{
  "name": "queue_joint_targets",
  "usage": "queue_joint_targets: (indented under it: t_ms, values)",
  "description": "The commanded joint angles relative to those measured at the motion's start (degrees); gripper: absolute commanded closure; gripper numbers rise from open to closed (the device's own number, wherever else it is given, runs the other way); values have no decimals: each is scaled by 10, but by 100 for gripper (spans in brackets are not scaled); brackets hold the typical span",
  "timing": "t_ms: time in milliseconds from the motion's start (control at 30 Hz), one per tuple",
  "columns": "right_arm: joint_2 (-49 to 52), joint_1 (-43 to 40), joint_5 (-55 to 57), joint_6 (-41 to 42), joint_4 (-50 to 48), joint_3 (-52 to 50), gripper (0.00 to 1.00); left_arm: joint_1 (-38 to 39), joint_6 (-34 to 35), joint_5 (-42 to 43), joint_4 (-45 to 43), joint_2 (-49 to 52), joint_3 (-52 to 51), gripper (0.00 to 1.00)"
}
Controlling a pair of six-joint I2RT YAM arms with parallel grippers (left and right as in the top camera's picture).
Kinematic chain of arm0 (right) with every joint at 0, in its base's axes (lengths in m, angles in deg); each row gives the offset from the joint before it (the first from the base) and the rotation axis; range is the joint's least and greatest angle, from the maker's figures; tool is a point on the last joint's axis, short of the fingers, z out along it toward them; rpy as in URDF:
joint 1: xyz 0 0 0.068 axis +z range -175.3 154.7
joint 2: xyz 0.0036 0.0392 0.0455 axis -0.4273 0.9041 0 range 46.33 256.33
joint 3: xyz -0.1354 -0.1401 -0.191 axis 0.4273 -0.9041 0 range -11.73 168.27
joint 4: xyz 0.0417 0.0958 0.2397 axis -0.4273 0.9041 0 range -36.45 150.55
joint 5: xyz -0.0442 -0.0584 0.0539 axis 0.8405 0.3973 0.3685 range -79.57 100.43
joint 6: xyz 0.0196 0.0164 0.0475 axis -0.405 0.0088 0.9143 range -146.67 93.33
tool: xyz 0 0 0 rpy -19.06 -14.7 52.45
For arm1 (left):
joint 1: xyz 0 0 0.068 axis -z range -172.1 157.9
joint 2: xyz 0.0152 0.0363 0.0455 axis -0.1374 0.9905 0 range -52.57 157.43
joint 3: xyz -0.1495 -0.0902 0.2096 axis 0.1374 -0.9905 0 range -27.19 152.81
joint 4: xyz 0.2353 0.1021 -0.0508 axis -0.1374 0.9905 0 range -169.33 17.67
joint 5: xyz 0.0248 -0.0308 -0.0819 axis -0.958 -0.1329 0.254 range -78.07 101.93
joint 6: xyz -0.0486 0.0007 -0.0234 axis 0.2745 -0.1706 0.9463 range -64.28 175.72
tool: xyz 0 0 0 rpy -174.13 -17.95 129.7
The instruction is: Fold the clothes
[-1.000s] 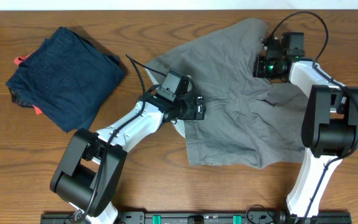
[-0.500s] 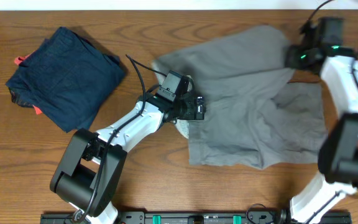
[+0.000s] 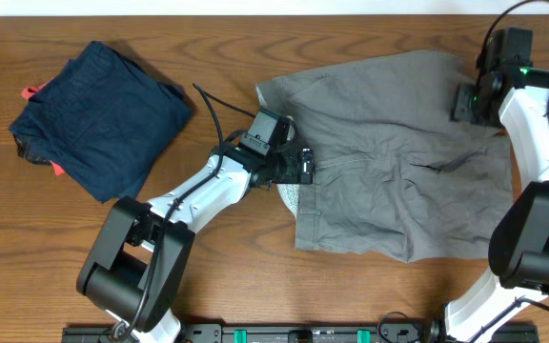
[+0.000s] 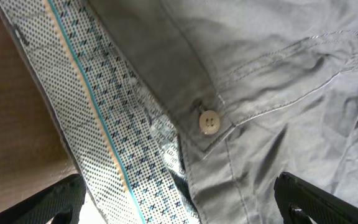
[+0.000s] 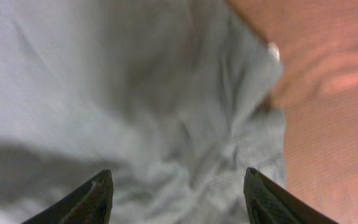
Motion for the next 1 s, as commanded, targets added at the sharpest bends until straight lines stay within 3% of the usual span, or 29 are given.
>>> queue_joint_targets:
  t_ms: [0,233,400,500,667,967]
  values:
    - [-2,-20,26,21,29,-3,32,-1,-3,-5,13,7,-3,2]
    - [-2,-76,-70,47,86,-5,39,-16,-4,-11,-1,7,-3,2]
    - [-2,-103,-127,33,158,-7,32,-19,-3,-82,-3,14,-3,2]
    - [-2,-105,-131,25,186,-7,30,-19,-3,-77,-4,34,-3,1]
    - [-2,-105,-132,25,197,-7,30,-19,-3,-33,-25,49,-3,21]
    - [-2,-105,-113,21,199,-11,29,-22,1,-19,-73,-10,4,21]
